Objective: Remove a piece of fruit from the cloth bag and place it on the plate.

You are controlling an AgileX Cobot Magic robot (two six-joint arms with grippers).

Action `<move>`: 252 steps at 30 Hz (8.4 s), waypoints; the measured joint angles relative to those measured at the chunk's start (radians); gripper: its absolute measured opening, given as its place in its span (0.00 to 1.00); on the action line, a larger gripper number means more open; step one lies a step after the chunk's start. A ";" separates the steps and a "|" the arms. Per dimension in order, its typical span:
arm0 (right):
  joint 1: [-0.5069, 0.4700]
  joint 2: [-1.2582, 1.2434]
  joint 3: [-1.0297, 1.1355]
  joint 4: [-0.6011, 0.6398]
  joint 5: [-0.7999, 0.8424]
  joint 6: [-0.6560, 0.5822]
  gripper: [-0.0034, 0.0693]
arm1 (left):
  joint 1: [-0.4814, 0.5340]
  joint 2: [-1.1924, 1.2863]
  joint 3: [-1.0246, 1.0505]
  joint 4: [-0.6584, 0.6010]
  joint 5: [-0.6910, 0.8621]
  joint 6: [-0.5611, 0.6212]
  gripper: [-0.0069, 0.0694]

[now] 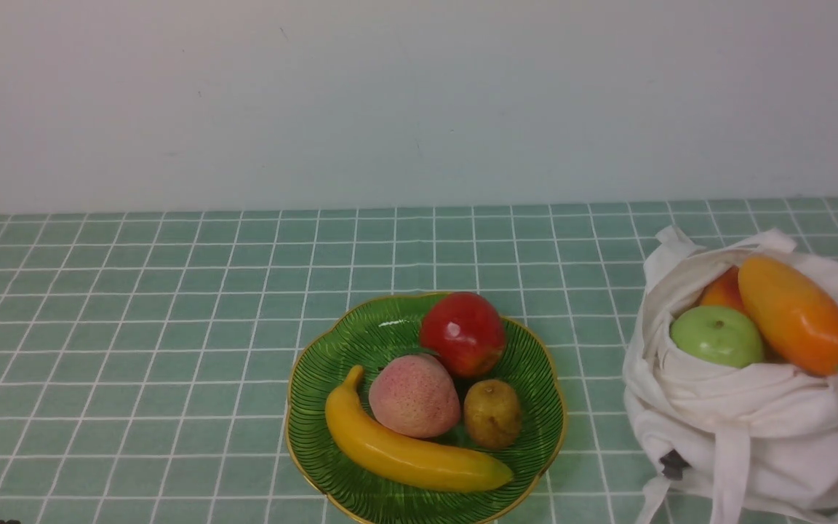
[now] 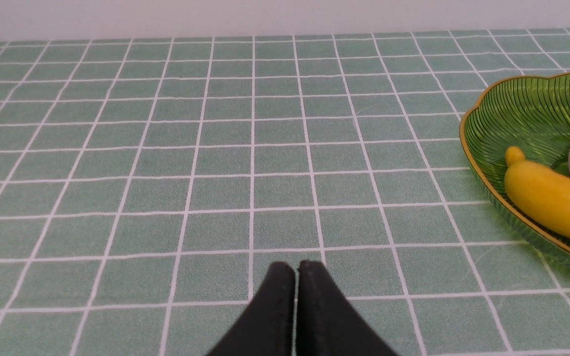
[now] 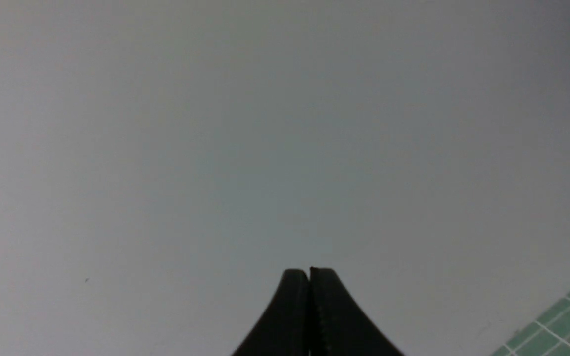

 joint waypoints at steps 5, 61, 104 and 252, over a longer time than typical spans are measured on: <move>0.000 0.115 -0.230 -0.097 0.271 -0.055 0.03 | 0.000 0.000 0.000 0.000 0.000 0.000 0.08; 0.031 1.585 -1.124 -0.428 1.108 -0.189 0.81 | 0.000 0.000 0.000 0.000 0.000 0.000 0.08; 0.823 1.873 -1.128 -0.068 0.646 -0.442 0.81 | 0.000 0.000 0.000 0.000 0.000 0.000 0.08; 0.058 0.005 0.045 -0.673 0.563 0.023 0.03 | 0.000 0.000 0.000 0.000 0.000 0.000 0.08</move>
